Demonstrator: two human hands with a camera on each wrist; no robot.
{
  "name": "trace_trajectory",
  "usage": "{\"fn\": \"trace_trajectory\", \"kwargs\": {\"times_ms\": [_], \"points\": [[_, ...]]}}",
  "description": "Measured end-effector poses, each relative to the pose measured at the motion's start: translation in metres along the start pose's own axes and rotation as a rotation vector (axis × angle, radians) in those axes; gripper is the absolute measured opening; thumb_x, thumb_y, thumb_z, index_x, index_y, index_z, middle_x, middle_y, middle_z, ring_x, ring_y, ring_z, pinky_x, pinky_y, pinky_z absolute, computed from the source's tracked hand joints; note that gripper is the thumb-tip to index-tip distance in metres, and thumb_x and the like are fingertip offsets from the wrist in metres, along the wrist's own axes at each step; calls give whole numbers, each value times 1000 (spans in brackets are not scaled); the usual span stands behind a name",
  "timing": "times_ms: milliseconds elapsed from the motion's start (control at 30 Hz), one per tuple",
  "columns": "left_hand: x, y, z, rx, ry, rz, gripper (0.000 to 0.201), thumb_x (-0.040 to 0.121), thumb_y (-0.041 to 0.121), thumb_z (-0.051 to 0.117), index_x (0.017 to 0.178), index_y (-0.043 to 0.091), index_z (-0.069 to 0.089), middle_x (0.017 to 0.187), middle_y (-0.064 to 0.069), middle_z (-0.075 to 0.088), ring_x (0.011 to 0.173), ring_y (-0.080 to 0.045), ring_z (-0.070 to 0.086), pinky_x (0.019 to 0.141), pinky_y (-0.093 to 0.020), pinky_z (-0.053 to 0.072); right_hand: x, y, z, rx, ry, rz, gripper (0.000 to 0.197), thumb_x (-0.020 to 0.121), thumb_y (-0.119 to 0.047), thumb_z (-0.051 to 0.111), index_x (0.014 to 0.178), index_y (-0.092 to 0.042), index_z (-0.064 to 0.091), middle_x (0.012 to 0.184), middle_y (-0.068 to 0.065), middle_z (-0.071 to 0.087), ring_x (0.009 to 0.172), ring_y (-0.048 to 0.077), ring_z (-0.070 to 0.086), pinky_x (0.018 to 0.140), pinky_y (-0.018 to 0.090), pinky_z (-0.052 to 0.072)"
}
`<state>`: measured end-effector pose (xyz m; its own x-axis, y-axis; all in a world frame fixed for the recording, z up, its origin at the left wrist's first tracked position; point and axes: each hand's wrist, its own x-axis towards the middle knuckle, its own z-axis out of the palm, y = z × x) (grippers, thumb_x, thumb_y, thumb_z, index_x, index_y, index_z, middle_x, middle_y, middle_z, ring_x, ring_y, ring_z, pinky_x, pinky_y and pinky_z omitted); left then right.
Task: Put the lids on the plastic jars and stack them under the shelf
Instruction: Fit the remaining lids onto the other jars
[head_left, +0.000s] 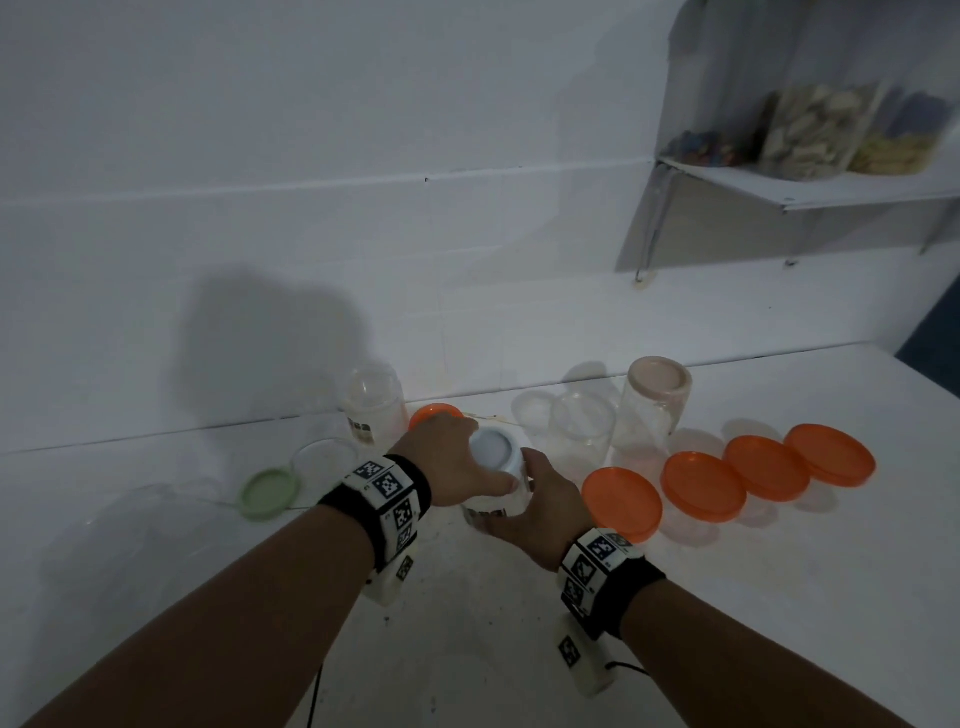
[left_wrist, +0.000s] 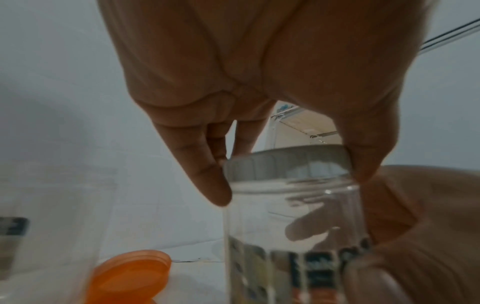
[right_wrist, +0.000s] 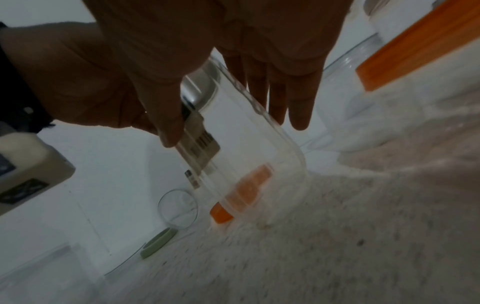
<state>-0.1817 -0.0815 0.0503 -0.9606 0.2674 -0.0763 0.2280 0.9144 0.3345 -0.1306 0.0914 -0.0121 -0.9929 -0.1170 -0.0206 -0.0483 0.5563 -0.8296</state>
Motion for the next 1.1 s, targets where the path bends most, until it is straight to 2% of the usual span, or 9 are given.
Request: {"fn": "trace_trajectory", "kwargs": {"times_ms": [100, 200, 367, 533, 600, 667, 800, 1000, 1100], "points": [[14, 15, 9, 39, 10, -17, 74, 57, 91, 64, 97, 29, 59, 106, 4, 60, 94, -16, 56, 87, -40, 53, 4, 7, -29, -70, -58, -12, 83, 81, -32, 86, 149, -28, 38, 125, -18, 53, 112, 0, 51, 87, 12, 43], [26, 32, 14, 85, -51, -45, 95, 65, 89, 64, 135, 25, 53, 132, -4, 52, 116, -23, 52, 99, -39, 46, 14, 24, -57, -163, -32, 63, 74, 91, -3, 63, 156, -21, 34, 143, -2, 53, 121, 12, 55, 99, 26, 48], [42, 49, 25, 93, -84, -40, 116, 74, 86, 63, 161, 18, 29, 158, -8, 38, 143, -28, 38, 114, -42, 37, 28, 35, -92, -173, 166, 81, 43, 89, 7, 51, 124, -14, 65, 106, -1, 68, 97, 15, 62, 93, 30, 52], [39, 43, 26, -76, -101, -83, 129, 68, 93, 61, 165, 19, 19, 169, -5, 26, 154, -26, 26, 122, -43, 26, 51, -9, -113, -90, 261, -59, 30, 91, 2, 55, 103, -21, 68, 89, -9, 69, 83, 4, 63, 78, 15, 49], [31, 24, 21, -171, -22, -123, 115, 73, 95, 51, 158, 20, 39, 161, -4, 41, 150, -27, 35, 120, -42, 31, 58, -41, -110, -46, 277, -156, 25, 93, -2, 57, 100, -24, 69, 85, -17, 65, 79, -4, 59, 69, 3, 41], [22, -9, 13, -180, 157, -159, 79, 85, 87, 46, 128, 23, 65, 129, -3, 63, 128, -28, 58, 106, -40, 46, 63, -69, -94, 15, 241, -240, 24, 94, -5, 57, 102, -23, 71, 85, -17, 65, 77, -4, 60, 66, 3, 39], [-3, -89, -10, -52, 315, -362, 46, 99, 49, 58, 132, 17, 63, 128, -6, 64, 116, -27, 60, 101, -40, 49, 76, -96, -31, 21, 31, -250, 22, 91, -6, 60, 102, -22, 71, 90, -11, 67, 82, 7, 63, 73, 17, 46], [-30, -165, -16, 61, 148, -630, 63, 95, 53, 59, 148, 22, 45, 147, -10, 47, 135, -32, 44, 110, -46, 43, 113, -74, 70, -375, -316, -16, 34, 94, -24, 63, 126, -14, 63, 125, 8, 63, 114, 29, 63, 95, 32, 51], [-27, -176, -14, 24, 169, -636, 71, 92, 55, 62, 152, 22, 41, 150, -10, 45, 137, -32, 43, 111, -46, 41, 121, -53, 101, -478, -305, 110, 71, 88, -46, 69, 149, -20, 41, 145, 14, 46, 128, 34, 52, 105, 45, 50]]}}
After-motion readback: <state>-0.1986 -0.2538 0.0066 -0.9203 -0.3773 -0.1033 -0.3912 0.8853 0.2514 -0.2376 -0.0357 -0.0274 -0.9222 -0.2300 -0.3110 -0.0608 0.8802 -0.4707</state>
